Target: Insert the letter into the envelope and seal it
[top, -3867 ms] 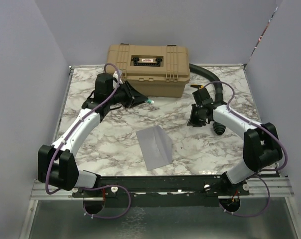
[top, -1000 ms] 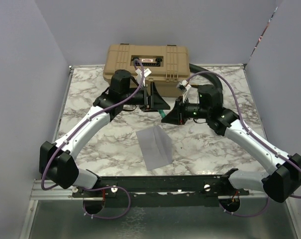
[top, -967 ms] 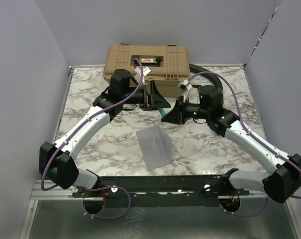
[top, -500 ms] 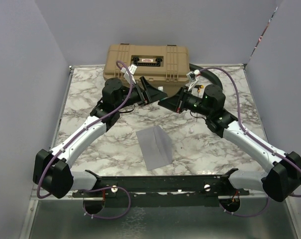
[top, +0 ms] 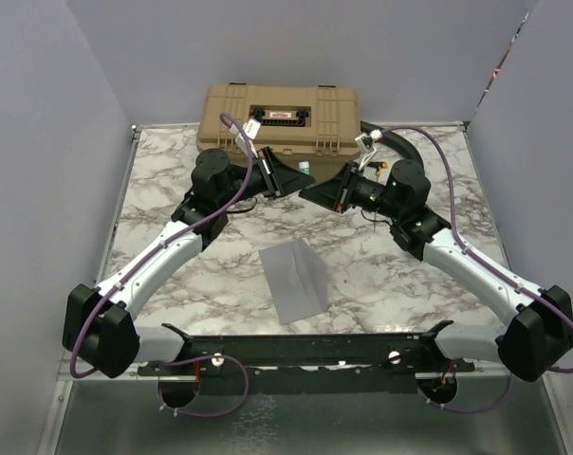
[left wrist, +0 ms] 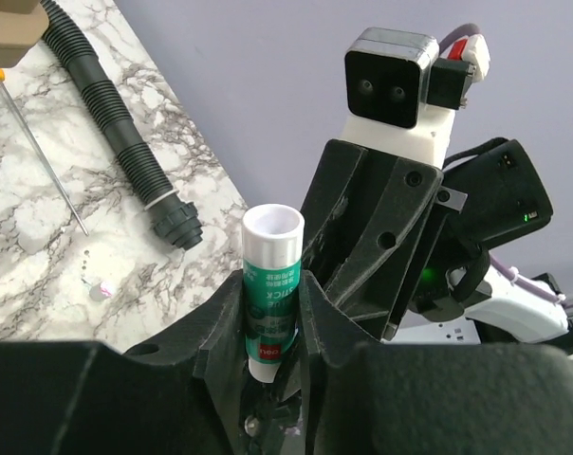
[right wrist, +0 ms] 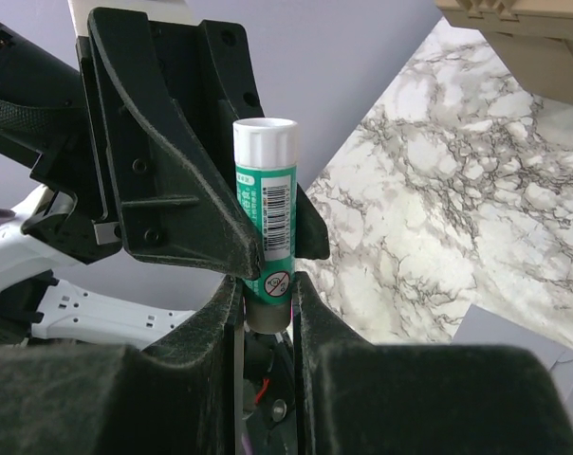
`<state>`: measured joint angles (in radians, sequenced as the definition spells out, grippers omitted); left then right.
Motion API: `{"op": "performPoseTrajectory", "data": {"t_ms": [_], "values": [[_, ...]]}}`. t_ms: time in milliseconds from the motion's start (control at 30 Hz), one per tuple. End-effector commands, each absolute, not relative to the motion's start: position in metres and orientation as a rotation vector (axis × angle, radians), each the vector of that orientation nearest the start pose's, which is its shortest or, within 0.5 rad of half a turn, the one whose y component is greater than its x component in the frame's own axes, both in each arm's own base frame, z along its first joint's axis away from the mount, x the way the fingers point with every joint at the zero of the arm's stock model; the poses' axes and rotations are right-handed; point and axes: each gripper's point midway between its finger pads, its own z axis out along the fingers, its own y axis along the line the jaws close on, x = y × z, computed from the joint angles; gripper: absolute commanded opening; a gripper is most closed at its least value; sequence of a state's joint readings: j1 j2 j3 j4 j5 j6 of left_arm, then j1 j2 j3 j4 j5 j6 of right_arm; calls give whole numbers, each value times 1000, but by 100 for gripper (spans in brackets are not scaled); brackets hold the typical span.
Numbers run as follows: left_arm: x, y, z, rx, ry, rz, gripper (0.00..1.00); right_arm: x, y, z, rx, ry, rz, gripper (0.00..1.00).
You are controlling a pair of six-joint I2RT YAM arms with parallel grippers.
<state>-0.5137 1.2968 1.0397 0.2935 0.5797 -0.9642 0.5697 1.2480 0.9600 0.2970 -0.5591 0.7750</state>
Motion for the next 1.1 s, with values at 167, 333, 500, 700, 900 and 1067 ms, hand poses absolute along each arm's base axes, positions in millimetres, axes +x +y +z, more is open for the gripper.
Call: {"op": "performPoseTrajectory", "data": {"t_ms": [167, 333, 500, 700, 900, 1067], "values": [[291, -312, 355, 297, 1724, -1503, 0, 259, 311, 329, -389, 1779, 1425, 65], [293, -308, 354, 410, 1697, -1382, 0, 258, 292, 321, -439, 1821, 1240, 81], [256, -313, 372, 654, 1608, -1484, 0, 253, 278, 353, -537, 1727, 1131, 70], [231, -312, 382, 785, 1565, -1567, 0, 259, 287, 376, -546, 1684, 1275, 64], [223, -311, 390, 825, 1533, -1588, 0, 260, 297, 385, -565, 1670, 1353, 60], [223, -311, 390, 821, 1536, -1592, 0, 260, 302, 388, -561, 1657, 1403, 36]]}}
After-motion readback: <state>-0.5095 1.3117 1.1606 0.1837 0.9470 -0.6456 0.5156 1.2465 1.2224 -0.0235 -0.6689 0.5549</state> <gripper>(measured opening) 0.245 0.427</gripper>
